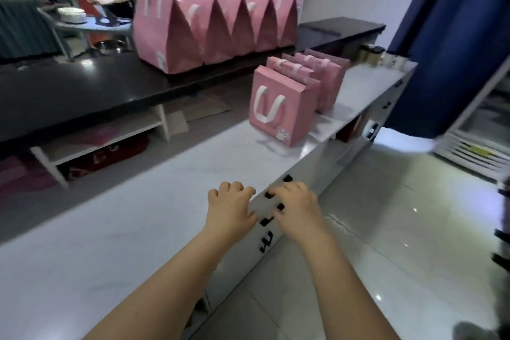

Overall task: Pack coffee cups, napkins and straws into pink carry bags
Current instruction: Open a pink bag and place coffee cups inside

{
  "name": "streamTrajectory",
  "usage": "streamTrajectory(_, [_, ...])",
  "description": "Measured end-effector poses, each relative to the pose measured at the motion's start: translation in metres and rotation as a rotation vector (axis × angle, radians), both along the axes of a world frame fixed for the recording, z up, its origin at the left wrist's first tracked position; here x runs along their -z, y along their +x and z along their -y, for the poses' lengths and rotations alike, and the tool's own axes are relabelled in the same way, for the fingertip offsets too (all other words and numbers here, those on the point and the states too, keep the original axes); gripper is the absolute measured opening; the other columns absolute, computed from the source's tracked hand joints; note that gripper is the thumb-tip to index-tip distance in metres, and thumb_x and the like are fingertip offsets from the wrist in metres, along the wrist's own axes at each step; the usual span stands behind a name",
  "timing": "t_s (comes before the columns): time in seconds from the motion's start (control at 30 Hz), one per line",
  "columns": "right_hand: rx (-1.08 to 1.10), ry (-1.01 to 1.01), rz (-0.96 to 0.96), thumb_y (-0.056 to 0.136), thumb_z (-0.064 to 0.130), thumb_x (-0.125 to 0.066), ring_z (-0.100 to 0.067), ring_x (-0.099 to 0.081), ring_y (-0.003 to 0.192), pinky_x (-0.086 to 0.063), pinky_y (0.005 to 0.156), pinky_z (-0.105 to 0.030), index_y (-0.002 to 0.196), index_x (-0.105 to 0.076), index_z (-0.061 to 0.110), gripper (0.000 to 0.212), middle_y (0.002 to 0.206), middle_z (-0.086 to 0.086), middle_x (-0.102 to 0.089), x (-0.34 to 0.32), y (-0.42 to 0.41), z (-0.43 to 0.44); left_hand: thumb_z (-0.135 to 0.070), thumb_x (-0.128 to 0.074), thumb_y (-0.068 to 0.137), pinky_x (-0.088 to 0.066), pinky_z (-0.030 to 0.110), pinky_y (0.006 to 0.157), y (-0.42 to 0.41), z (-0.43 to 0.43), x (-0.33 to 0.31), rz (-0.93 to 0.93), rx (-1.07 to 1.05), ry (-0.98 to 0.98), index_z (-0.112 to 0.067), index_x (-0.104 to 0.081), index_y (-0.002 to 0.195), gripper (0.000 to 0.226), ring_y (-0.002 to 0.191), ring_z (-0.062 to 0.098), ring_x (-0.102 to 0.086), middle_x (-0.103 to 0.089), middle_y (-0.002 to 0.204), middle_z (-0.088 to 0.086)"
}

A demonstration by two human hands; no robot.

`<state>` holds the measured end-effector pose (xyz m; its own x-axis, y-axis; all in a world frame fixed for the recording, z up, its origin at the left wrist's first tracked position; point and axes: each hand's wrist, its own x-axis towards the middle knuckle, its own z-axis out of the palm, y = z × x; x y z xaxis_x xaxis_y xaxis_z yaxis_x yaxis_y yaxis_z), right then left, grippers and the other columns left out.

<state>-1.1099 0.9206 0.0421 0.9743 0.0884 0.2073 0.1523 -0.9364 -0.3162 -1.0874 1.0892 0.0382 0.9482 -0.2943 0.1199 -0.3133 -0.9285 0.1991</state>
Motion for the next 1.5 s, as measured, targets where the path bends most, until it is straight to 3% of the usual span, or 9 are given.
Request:
streamTrajectory(0.4, [0.361,-0.023,-0.093,0.084,0.020,-0.063,-0.022,-0.044,0.119,-0.034,0.098,-0.035,0.124,-0.060,0.027,0.040,0.124,0.006,-0.058,0.033,0.070,0.149,-0.041,-0.058,0.084,-0.032,0.041,0.096,0.140,0.159,0.035,-0.069,0.255,-0.095,-0.032,-0.051,0.133,0.051,0.121,0.023,-0.042,-0.054,0.126,-0.005])
streamTrajectory(0.63, [0.496,-0.110,-0.050,0.083,0.023,-0.066,-0.023,-0.043,0.120,-0.030,0.096,-0.035,0.124,-0.060,0.026,0.041,0.124,0.005,-0.057,0.004,0.154,0.225,-0.041,-0.065,0.079,-0.036,0.042,0.093,0.251,0.254,0.006,0.016,0.382,-0.212,-0.030,-0.056,0.128,0.051,0.118,0.029,-0.045,-0.058,0.124,-0.002])
streamTrajectory(0.9, [0.545,-0.185,-0.012,0.081,0.020,-0.064,-0.024,-0.040,0.120,-0.026,0.098,-0.036,0.124,-0.059,0.024,0.043,0.122,0.003,-0.056,-0.030,0.235,0.335,-0.039,-0.062,0.081,-0.032,0.041,0.094,0.341,0.383,-0.033,0.065,0.473,-0.215,-0.029,-0.053,0.131,0.052,0.120,0.029,-0.042,-0.055,0.128,-0.001])
streamTrajectory(1.23, [0.230,-0.189,0.060,0.088,0.021,-0.061,-0.019,-0.038,0.123,-0.022,0.102,-0.033,0.127,-0.057,0.027,0.039,0.125,0.007,-0.054,-0.054,0.383,0.477,-0.040,-0.062,0.083,-0.034,0.042,0.092,0.454,0.488,-0.042,0.154,0.159,-0.263,-0.030,-0.055,0.129,0.048,0.119,0.028,-0.043,-0.056,0.125,-0.002])
streamTrajectory(1.5, [-0.079,-0.103,0.163,0.088,0.022,-0.063,-0.021,-0.042,0.121,-0.030,0.100,-0.035,0.123,-0.060,0.024,0.035,0.123,0.006,-0.058,-0.089,0.512,0.523,-0.039,-0.065,0.079,-0.036,0.044,0.094,0.522,0.494,-0.074,0.217,-0.242,-0.273,-0.030,-0.059,0.124,0.046,0.117,0.032,-0.045,-0.058,0.125,0.001])
